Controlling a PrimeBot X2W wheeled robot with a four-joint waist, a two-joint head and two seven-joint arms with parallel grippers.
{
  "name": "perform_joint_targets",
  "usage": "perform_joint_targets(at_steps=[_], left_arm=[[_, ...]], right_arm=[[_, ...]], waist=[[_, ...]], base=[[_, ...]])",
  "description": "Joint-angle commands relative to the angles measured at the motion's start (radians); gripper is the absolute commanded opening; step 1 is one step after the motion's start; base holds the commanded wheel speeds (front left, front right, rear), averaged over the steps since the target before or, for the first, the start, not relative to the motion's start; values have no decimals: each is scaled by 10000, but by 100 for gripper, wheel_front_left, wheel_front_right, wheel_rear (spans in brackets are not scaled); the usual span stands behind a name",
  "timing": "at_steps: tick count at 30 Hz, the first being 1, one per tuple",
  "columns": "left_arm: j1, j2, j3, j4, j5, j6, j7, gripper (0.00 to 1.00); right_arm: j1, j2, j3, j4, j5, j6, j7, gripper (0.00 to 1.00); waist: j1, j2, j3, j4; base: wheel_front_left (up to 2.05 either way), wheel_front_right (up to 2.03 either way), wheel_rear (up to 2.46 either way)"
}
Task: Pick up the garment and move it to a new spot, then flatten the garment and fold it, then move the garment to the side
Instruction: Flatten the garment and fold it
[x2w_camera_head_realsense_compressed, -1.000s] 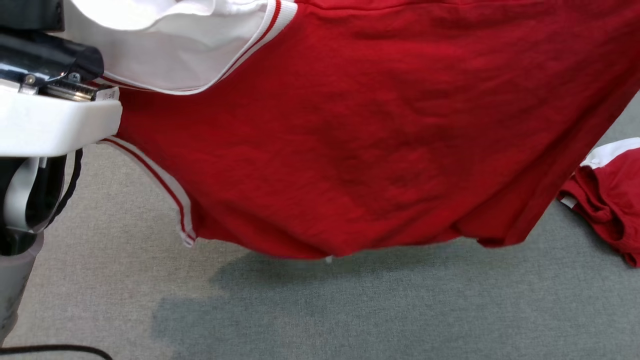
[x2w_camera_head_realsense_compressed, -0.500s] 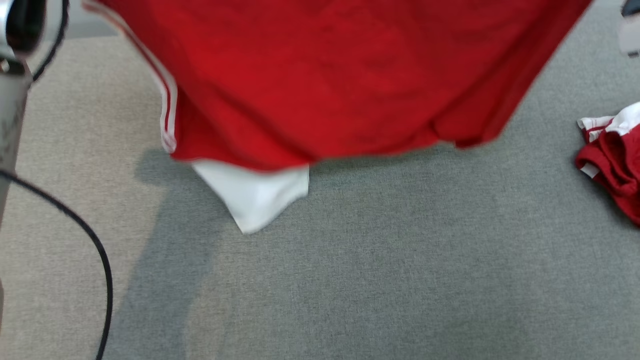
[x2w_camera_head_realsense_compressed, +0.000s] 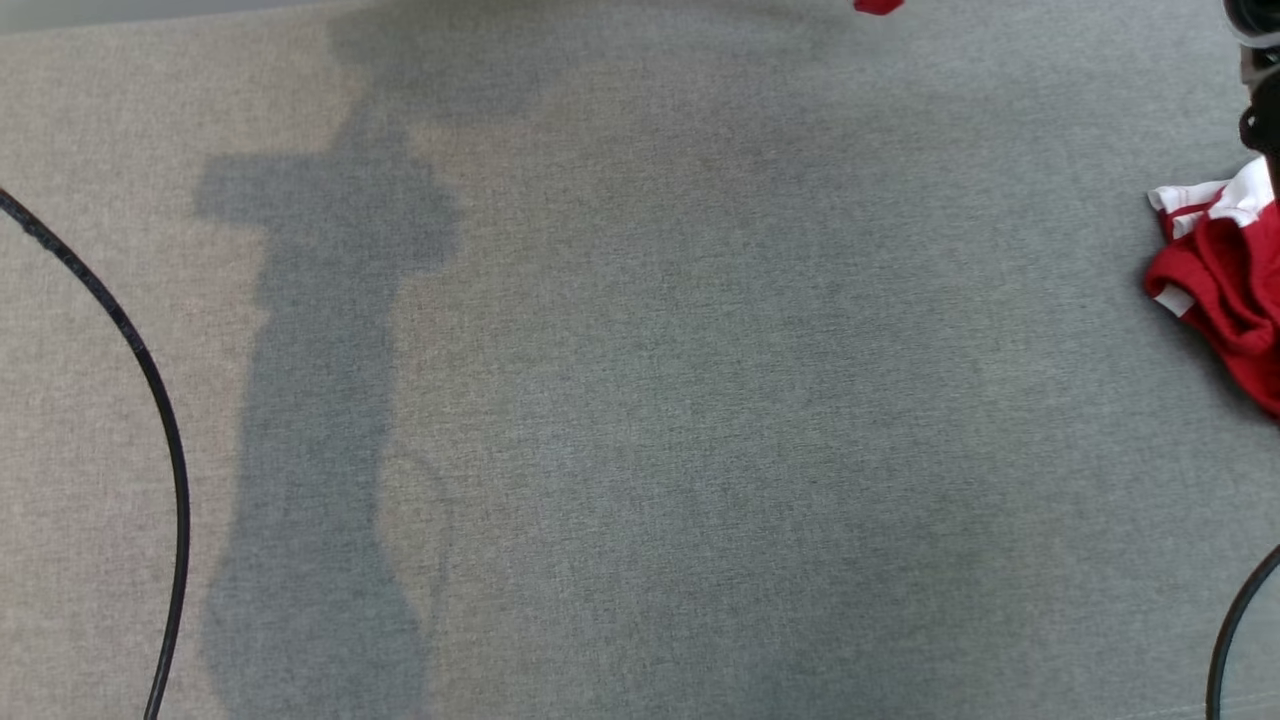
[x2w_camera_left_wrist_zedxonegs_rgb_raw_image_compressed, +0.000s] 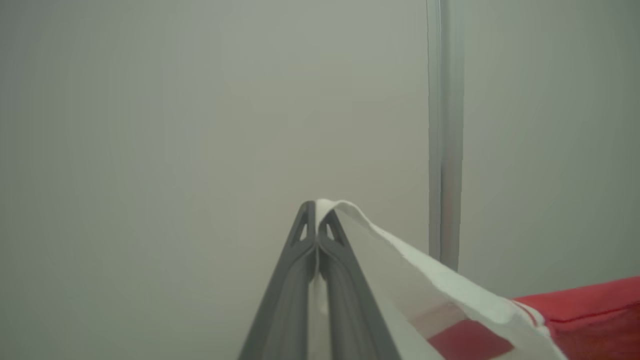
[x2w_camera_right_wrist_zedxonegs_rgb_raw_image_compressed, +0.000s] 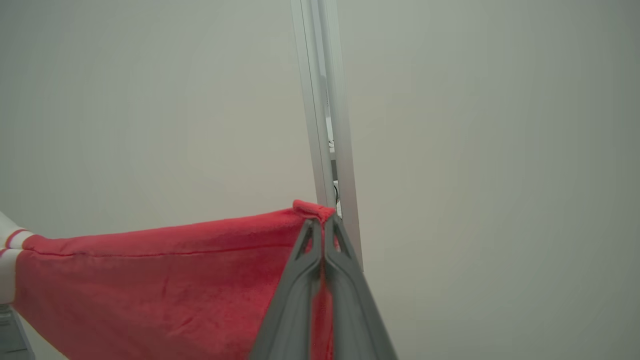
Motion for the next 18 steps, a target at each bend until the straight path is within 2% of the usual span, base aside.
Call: perform_joint_targets(at_steps=[1, 7, 11, 12, 18], left_arm=[[-238, -139, 0, 489, -134, -197, -56, 0], [379, -686, 122, 1369, -637, -648, -501, 0], [1648, -984, 342, 1313, -1066, -786, -942, 0], [1648, -984, 342, 1313, -1066, -786, -942, 0], [4362, -860, 125, 463, -1130, -973, -1149, 0]], right_arm=[[-219, -2, 270, 438, 172, 0, -85, 0], [291, -246, 1266, 848, 842, 0, -124, 0], [1412, -664, 1858, 351, 1584, 0, -133, 0], [1412, -664, 1858, 351, 1584, 0, -133, 0], [3684, -1235, 2061, -378, 2521, 0, -140, 0]], waist=[[0, 0, 122, 78], [0, 0, 559, 363], [0, 0, 571, 548], [0, 0, 571, 548], [0, 0, 308, 797]], base=[[0, 0, 0], [0, 0, 0], [0, 0, 0], [0, 0, 0], [0, 0, 0]])
